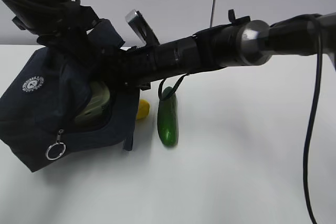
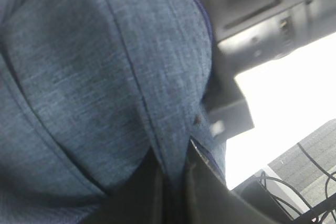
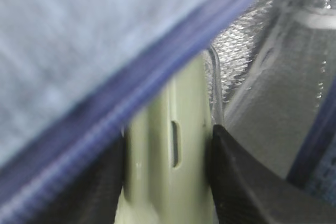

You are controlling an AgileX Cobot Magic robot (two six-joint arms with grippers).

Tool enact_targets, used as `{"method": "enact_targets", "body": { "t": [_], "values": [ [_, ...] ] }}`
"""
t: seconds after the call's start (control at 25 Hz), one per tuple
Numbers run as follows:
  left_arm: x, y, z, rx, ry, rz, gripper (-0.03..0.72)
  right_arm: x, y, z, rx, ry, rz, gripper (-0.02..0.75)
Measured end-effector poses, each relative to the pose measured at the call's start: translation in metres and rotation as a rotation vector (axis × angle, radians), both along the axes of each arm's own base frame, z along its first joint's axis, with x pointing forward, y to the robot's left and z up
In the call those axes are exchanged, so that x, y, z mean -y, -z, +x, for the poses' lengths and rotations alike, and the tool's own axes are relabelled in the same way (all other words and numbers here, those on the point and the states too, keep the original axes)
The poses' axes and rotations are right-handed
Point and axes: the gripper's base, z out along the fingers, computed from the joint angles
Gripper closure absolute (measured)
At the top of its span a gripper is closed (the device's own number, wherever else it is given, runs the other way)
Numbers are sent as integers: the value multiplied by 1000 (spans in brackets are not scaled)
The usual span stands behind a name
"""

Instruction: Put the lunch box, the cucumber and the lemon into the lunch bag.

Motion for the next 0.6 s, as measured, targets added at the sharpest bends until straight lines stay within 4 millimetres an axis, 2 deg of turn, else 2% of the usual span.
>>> {"method": "enact_targets", "body": {
  "t": [0.2, 0.6],
  "values": [
    [2, 7, 2, -26, 9, 0, 684, -15, 9, -7, -5, -20, 1, 371],
    [2, 12, 5, -32, 17, 14, 685, -16, 10, -6, 26, 0, -11, 372]
  ]
}}
